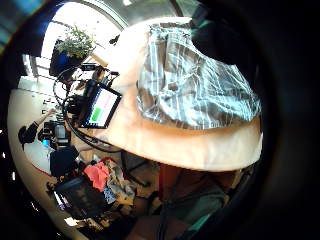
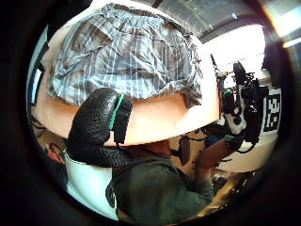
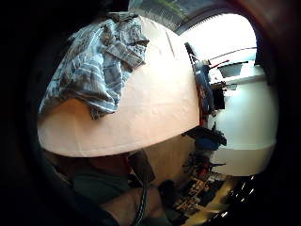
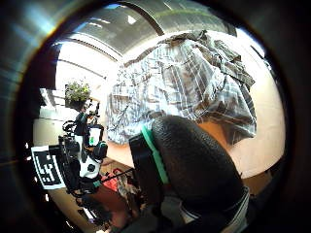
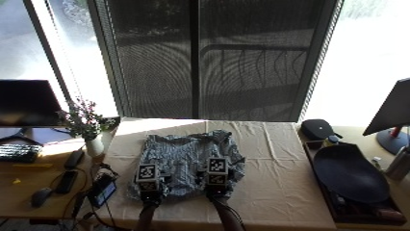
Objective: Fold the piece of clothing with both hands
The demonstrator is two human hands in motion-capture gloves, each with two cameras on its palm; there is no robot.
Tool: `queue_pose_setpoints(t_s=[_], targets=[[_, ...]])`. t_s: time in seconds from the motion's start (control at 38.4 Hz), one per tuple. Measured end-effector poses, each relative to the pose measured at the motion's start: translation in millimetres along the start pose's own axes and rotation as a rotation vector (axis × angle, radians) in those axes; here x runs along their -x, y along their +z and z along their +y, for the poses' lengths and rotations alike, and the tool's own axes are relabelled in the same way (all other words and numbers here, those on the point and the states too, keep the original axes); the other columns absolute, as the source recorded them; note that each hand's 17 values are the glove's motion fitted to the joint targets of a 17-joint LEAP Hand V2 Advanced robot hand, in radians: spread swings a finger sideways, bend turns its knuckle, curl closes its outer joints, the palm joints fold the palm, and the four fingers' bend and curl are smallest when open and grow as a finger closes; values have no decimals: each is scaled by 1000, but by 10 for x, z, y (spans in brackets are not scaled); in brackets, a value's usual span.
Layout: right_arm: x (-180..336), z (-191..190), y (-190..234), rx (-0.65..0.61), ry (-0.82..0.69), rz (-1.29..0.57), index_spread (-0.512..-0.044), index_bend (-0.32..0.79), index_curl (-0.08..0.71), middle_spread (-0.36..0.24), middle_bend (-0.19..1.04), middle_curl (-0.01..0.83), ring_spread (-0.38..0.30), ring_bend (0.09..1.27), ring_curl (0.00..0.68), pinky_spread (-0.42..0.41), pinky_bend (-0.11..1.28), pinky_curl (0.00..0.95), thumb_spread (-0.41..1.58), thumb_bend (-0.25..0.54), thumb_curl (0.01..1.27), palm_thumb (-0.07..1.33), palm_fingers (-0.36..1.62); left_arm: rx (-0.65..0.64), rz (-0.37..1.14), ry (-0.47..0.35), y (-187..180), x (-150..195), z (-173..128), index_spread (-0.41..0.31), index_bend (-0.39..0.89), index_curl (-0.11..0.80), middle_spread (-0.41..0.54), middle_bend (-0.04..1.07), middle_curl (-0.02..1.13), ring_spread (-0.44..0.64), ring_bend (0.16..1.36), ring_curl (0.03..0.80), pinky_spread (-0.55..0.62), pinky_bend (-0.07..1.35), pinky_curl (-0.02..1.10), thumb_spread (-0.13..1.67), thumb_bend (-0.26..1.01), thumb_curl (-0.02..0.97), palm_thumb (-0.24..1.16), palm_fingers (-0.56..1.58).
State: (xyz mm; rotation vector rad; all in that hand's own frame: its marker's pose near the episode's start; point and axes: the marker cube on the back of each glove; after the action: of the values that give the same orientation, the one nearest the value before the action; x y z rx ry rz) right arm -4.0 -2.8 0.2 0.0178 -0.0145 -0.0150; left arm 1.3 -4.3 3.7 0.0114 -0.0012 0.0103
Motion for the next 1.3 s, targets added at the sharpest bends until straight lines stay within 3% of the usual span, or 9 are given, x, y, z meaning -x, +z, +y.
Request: queue_pose_setpoints(t_s=[0.16, 0.36, 0.91, 1.15, 1.3], targets=[[94, 10, -27, -5, -53, -14, -287, 169, 104, -17, 175, 76, 102, 183, 48, 184, 587, 198, 773, 119, 70, 209, 163, 32, -22, 15, -65, -23, 75, -89, 134, 90, 3, 197, 147, 121, 444, 163, 119, 520, 178, 738, 160, 110, 301, 491], [151, 26, -50, 2, -82, -28, -352, 177, 171, -21, 176, 128, 141, 189, 80, 227, 625, 252, 1044, 102, 117, 230, 136, -1, 23, 44, -15, -15, -22, -110, 145, 150, 4, 192, 212, 154, 462, 207, 164, 545, 222, 971, 122, 163, 319, 444], [172, 21, -31, 47, -126, -1, -388, 169, 264, -23, 177, 212, 167, 195, 143, 249, 638, 306, 1211, 17, 202, 259, 112, 5, 42, 53, -122, 55, 77, -121, 140, 242, 4, 189, 302, 182, 488, 257, 205, 552, 265, 1120, 11, 252, 357, 399], [-251, -118, -106, 51, -89, 34, -385, 147, 274, -18, 177, 232, 169, 199, 165, 250, 656, 322, 1147, -18, 233, 271, 88, -40, 19, 61, -435, 87, 143, -119, 136, 258, 13, 182, 320, 184, 497, 270, 208, 566, 282, 1121, -16, 280, 376, 377], [-599, -288, 34, 46, -18, 46, -382, 134, 270, -9, 176, 242, 170, 204, 180, 250, 676, 333, 1102, -17, 254, 295, 63, -61, 17, 51, -344, 109, 21, -116, 129, 263, 16, 184, 330, 184, 508, 278, 208, 578, 293, 1106, -19, 294, 378, 361]])
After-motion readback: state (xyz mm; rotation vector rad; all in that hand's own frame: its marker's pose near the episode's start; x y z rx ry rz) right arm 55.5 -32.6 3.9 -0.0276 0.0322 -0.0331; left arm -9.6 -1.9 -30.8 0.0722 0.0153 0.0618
